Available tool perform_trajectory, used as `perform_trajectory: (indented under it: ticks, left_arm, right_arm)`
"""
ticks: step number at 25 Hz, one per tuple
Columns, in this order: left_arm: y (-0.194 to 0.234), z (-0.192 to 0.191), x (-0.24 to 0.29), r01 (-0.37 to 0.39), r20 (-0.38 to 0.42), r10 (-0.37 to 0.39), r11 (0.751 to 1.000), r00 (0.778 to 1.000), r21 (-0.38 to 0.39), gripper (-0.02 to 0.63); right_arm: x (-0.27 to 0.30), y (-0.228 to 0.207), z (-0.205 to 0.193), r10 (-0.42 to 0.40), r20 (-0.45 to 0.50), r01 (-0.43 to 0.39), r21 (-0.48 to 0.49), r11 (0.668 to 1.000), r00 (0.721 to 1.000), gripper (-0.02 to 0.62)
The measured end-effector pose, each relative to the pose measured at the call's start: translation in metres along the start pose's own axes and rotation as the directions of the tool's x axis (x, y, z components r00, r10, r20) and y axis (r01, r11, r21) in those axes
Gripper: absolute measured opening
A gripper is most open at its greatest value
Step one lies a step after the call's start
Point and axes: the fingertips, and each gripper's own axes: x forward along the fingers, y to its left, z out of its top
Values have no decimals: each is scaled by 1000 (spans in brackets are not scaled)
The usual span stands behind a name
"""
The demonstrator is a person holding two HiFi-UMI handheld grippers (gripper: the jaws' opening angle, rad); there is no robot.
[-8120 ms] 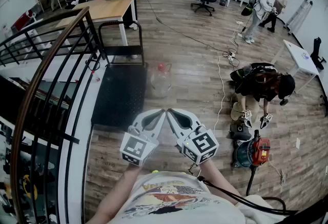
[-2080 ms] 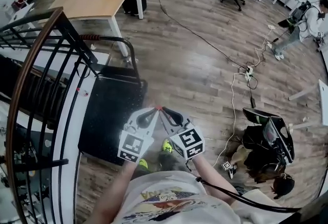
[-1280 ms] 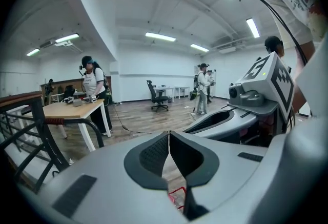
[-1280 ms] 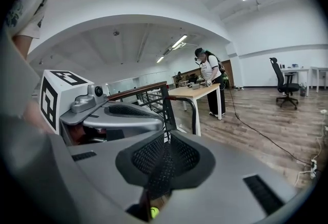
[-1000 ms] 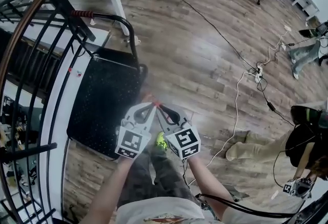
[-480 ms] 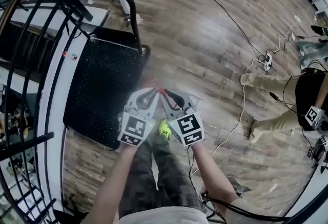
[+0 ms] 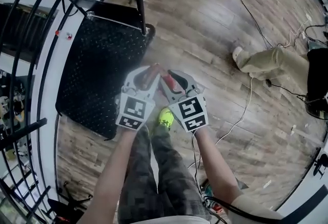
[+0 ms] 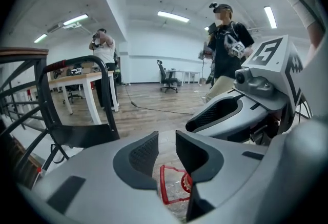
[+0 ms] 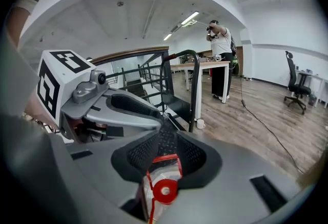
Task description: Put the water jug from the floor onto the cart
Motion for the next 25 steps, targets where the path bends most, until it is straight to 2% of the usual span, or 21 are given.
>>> perform_trajectory:
  ticks: [6, 15, 19, 25]
  left_arm:
    - [16, -50, 28, 12, -65, -14, 999, 998, -41, 138]
    - [16, -117, 60, 51, -138, -63, 995, 988, -89, 164]
    - [14, -138, 73, 62, -183, -78, 994, 980, -90, 164]
    - [21, -152, 95, 83, -199, -102, 991, 975, -100, 164]
  right_arm:
    - [40, -11, -38, 7, -95, -13, -58, 998, 995, 121]
    - [82, -24, -79, 17, -191, -43, -132, 990, 981, 135]
    - [97, -26, -93, 5, -246, -57, -207, 977, 969, 140]
    - [118, -39, -115, 21, -307, -79, -175, 981, 951, 140]
